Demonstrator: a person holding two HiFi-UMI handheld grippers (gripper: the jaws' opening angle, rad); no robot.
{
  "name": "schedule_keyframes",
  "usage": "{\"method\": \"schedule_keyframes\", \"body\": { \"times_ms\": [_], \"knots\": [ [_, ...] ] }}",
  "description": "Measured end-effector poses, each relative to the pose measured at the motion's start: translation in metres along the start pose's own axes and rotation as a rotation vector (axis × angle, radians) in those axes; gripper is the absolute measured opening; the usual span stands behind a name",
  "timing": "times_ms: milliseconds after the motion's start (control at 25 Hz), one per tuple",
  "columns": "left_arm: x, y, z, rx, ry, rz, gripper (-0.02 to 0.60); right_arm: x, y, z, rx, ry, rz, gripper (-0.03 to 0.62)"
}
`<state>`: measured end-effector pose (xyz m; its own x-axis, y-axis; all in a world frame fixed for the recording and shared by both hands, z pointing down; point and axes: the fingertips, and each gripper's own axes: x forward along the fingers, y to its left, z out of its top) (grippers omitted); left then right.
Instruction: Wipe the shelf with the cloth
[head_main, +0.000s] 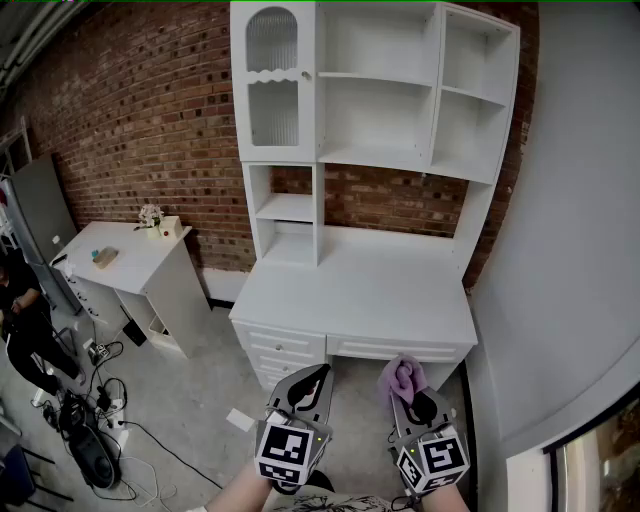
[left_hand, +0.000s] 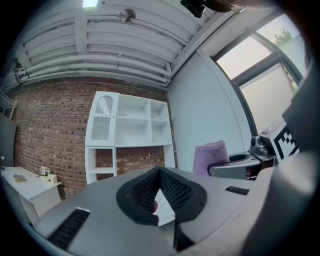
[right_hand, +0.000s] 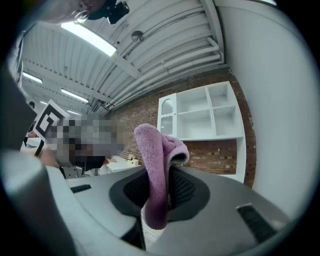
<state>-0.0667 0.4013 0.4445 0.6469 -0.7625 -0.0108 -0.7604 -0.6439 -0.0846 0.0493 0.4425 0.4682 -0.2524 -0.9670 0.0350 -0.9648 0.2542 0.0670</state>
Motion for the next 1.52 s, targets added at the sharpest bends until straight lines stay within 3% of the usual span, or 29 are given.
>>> {"method": "schedule_keyframes", "body": {
  "times_ms": [600,920,1120,1320,1520],
  "knots": [
    [0.008,0.001,-0.017,-0.014,0.03,-0.017,0.012,0.015,0.005,-0.013,0.035,0.017,0.056,0.077],
    [0.038,0.008,-0.037,-0.057,0.077,-0.042,0.012,0.034,-0.016,-0.033,0.046,0.062,0.043,0.077],
    [0.084,0.037,-0.024,-0.07,0.106,-0.057,0.012,0.081,-0.041,-0.014,0.056,0.088,0.047,0.077],
    [0.124,0.056,-0.065,-0.032,0.092,-0.097,0.012,0.124,-0.054,-0.055,0.065,0.08,0.018,0.077],
    [0.191,0.12,-0.065,-0.055,0.072,-0.127,0.012,0.211,-0.078,-0.051,0.071,0.093,-0.025,0.077]
  ]
}}
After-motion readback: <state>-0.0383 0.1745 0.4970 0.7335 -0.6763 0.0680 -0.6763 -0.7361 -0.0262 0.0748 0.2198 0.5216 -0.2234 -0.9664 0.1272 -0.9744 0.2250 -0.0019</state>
